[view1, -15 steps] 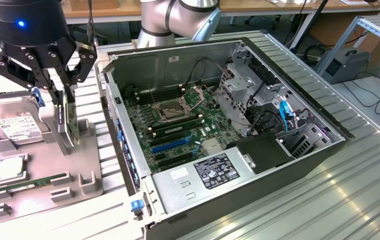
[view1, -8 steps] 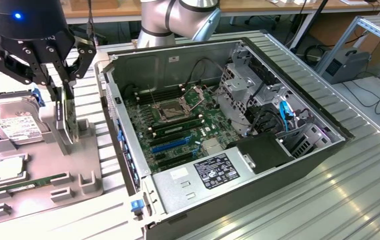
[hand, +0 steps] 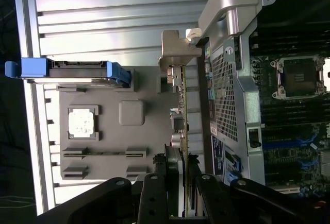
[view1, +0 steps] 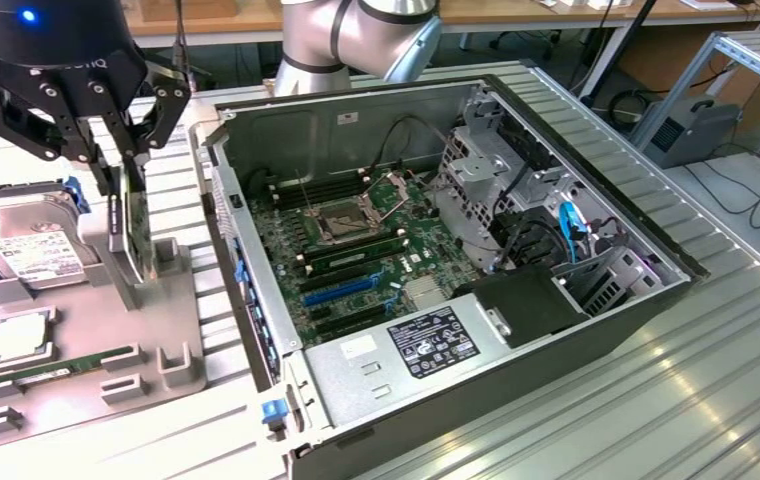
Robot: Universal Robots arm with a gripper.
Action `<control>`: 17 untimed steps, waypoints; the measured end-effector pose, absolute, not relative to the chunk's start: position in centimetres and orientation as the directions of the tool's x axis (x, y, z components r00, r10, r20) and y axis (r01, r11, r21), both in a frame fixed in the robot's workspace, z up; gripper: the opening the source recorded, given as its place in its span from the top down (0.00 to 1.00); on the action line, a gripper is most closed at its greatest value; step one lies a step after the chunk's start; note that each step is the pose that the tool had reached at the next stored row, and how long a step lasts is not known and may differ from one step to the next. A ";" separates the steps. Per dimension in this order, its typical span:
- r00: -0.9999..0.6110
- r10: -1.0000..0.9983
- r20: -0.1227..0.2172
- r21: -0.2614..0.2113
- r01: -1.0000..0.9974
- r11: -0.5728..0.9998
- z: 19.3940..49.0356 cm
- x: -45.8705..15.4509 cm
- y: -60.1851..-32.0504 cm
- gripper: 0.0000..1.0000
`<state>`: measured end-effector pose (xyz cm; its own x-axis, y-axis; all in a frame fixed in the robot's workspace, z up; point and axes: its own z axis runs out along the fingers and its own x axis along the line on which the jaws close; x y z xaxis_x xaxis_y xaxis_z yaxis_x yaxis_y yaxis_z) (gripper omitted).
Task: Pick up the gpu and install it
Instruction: 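Pick up the gpu and move the gpu toward the slot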
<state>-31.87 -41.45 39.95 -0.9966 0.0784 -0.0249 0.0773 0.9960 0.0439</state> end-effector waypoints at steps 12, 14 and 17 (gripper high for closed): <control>-0.997 0.078 -0.025 0.044 0.077 0.996 41.1 -31.9 -41.5 0.73; -0.997 0.078 -0.025 0.044 0.077 0.996 41.3 -31.9 -41.5 0.73; -0.997 0.078 -0.025 0.044 0.077 0.996 41.7 -31.9 -41.5 0.73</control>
